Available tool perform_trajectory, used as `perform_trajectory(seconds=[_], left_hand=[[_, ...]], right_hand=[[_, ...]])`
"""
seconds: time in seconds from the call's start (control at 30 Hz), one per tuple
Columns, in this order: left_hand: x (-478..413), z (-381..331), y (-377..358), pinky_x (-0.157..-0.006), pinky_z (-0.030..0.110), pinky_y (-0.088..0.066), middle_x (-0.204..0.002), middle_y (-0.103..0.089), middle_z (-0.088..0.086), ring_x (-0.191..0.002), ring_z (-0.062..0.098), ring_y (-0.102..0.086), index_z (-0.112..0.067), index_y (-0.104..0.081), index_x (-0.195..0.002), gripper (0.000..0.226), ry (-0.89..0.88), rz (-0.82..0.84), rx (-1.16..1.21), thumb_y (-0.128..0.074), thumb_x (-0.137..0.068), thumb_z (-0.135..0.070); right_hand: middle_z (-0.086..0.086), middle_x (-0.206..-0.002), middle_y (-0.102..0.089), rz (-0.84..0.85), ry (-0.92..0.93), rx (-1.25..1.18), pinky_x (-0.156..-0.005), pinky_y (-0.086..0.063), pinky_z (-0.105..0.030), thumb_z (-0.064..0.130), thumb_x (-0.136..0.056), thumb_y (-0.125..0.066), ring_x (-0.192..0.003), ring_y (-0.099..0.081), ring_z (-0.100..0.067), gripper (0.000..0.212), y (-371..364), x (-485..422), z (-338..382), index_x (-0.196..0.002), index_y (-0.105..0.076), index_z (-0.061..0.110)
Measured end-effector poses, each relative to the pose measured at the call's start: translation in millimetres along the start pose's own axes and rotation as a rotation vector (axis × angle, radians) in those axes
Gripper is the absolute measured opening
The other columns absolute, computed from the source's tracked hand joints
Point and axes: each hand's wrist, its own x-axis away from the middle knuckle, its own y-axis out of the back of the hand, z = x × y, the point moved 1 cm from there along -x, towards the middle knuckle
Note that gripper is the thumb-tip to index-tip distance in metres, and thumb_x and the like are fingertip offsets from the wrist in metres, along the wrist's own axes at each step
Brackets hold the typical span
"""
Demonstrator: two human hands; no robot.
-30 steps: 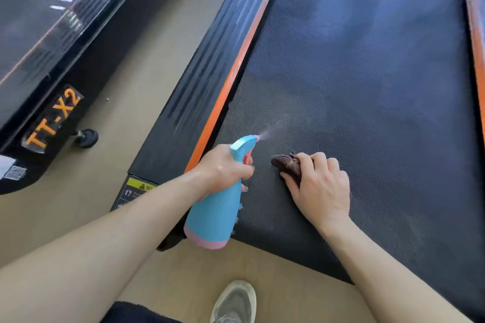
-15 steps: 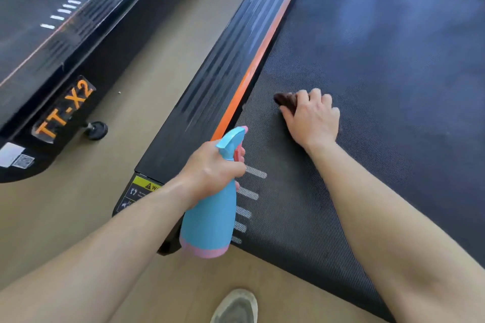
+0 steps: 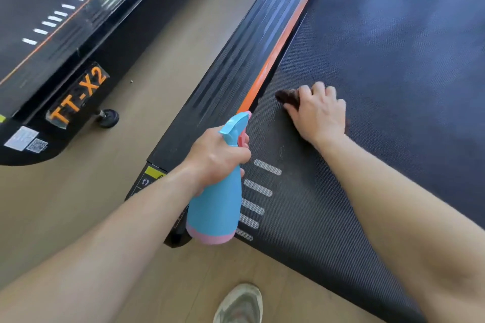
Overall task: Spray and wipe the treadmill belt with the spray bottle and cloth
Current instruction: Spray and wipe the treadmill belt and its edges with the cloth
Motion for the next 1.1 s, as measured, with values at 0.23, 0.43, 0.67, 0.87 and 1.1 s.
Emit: perform_trajectory(seconds=[0.23, 0.43, 0.67, 0.87, 1.1], left_hand=[[0.1, 1.3, 8.6, -0.059, 0.024, -0.058, -0.114, -0.076, 0.011, -0.066, 0.022, -0.071, -0.031, -0.074, -0.103, 0.033, -0.022, 0.006, 0.042, -0.064, -0.088, -0.003], [0.0, -2.9, 1.0, -0.08, 0.044, -0.065, -0.11, -0.077, 0.01, -0.065, 0.024, -0.073, -0.02, -0.074, -0.111, 0.048, -0.009, 0.029, 0.013, -0.062, -0.064, -0.025], [-6.0, -1.9, 7.8, -0.081, 0.045, -0.065, -0.107, -0.075, 0.008, -0.067, 0.026, -0.071, -0.038, -0.072, -0.108, 0.043, 0.006, 0.047, 0.085, -0.064, -0.072, -0.016], [-4.9, -4.1, -2.8, -0.08, 0.045, -0.065, -0.117, -0.076, 0.017, -0.064, 0.025, -0.073, -0.017, -0.073, -0.116, 0.049, 0.029, 0.077, 0.022, -0.064, -0.068, -0.02], [-11.6, -10.5, -4.6, -0.083, 0.049, -0.065, -0.099, -0.074, 0.013, -0.063, 0.026, -0.073, -0.021, -0.071, -0.121, 0.058, 0.034, 0.1, 0.009, -0.064, -0.064, -0.018]], right_hand=[[-0.006, -0.106, -0.055, -0.038, 0.383, -0.051, -0.068, -0.046, -0.043, 0.062, -0.091, -0.055, -0.093, -0.051, -0.032, 0.047, 7.8, 106.7, 14.6, -0.115, -0.059, 0.022], [-0.012, -0.113, -0.055, -0.017, 0.04, -0.011, -0.075, -0.049, -0.049, 0.06, -0.092, -0.054, -0.104, -0.053, -0.038, 0.047, 3.7, 15.5, 8.7, -0.111, -0.058, 0.017], [-0.007, -0.102, -0.052, -0.031, 0.233, -0.071, -0.064, -0.045, -0.042, 0.06, -0.092, -0.053, -0.089, -0.051, -0.032, 0.043, 16.4, 131.2, 18.5, -0.11, -0.059, 0.021], [-0.01, -0.102, -0.055, -0.067, 0.184, -0.031, -0.064, -0.049, -0.044, 0.062, -0.09, -0.053, -0.09, -0.054, -0.035, 0.046, 5.0, 76.7, 10.7, -0.107, -0.06, 0.019], [-0.012, -0.104, -0.055, -0.06, -0.001, -0.036, -0.066, -0.047, -0.044, 0.058, -0.091, -0.057, -0.092, -0.053, -0.037, 0.046, 7.1, 59.0, 12.1, -0.11, -0.061, 0.017]])
